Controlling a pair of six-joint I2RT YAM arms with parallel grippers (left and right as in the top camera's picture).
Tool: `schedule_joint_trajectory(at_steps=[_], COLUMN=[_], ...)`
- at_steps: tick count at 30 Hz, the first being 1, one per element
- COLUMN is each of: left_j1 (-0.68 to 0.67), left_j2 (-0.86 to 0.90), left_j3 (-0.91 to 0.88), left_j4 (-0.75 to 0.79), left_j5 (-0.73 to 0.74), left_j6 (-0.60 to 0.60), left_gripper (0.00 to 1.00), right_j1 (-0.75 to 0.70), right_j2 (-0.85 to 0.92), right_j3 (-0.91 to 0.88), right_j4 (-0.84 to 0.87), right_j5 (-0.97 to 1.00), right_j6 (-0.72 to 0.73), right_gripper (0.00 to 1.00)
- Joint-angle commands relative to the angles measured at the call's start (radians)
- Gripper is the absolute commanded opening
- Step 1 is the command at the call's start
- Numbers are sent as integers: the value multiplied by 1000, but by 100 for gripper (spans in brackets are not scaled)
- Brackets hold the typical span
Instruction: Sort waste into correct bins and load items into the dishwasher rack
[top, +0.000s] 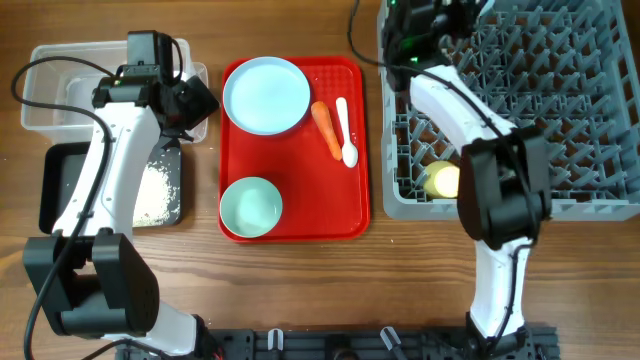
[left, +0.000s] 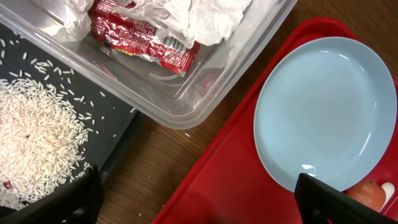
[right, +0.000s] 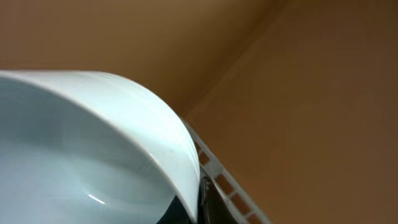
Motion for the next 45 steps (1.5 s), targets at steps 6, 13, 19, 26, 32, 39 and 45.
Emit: schedule_joint_trajectory(at_steps=[6, 13, 19, 26, 32, 39, 45], left_j1=[8, 8, 8, 8, 8, 8, 8], left_j2=[3, 3, 3, 3, 3, 3, 3], left_j3=[-3, -3, -3, -3, -3, -3, -3], left_j4=[-2, -2, -2, -2, -1, -2, -2], left_j5=[-13, -13, -13, -13, -13, -13, -13], left_j6=[-2, -3, -3, -2, -3, -2, -3], left_gripper=[100, 100, 100, 100, 100, 100, 100], right_j1=[77, 93, 195, 288, 283, 326, 465], right_j2=[65, 65, 63, 22, -274, -259, -253], right_j3=[7, 6, 6, 7, 7, -108, -388], right_j4=[-97, -554, -586, -600, -983, -1190, -923], right_j5=[45, -7, -33, -172, -1112, -1770, -1734], right_j6=[-90, 284, 272, 279, 554, 885, 1230], right_gripper=[4, 4, 17, 89, 80, 79, 64])
